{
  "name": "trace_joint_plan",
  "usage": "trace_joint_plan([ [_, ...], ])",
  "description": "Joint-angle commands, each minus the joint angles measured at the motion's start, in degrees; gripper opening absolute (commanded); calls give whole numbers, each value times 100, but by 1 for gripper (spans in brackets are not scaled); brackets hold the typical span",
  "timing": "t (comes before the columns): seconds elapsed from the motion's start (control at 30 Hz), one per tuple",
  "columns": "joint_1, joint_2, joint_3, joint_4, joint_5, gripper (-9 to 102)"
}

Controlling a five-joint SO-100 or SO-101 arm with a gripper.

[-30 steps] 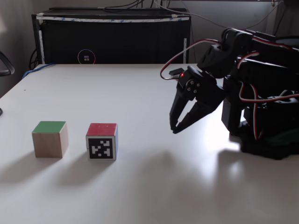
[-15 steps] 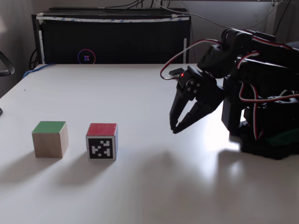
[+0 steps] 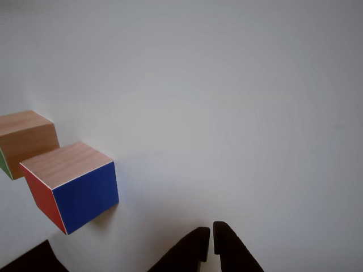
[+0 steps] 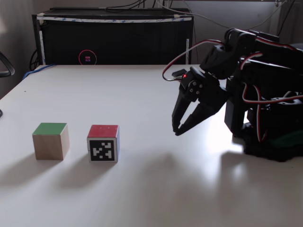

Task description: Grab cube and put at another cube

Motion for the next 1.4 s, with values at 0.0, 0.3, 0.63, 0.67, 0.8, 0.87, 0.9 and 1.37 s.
trace_joint_plan([
  [0.0,-70,26,-272,35,105,0],
  [0.3,-70,26,-185,-475,325,0],
  [0.63,-888,-1266,-2153,-1151,809,5],
  [0.67,-888,-1784,-2549,-1239,896,6],
  [0.8,-896,-3955,-4333,-1345,1143,9],
  [0.87,-826,-4676,-4992,-1433,1222,11],
  [0.9,-791,-4966,-5265,-1468,1248,14],
  [1.37,-668,-8209,-7726,-1494,1521,36],
])
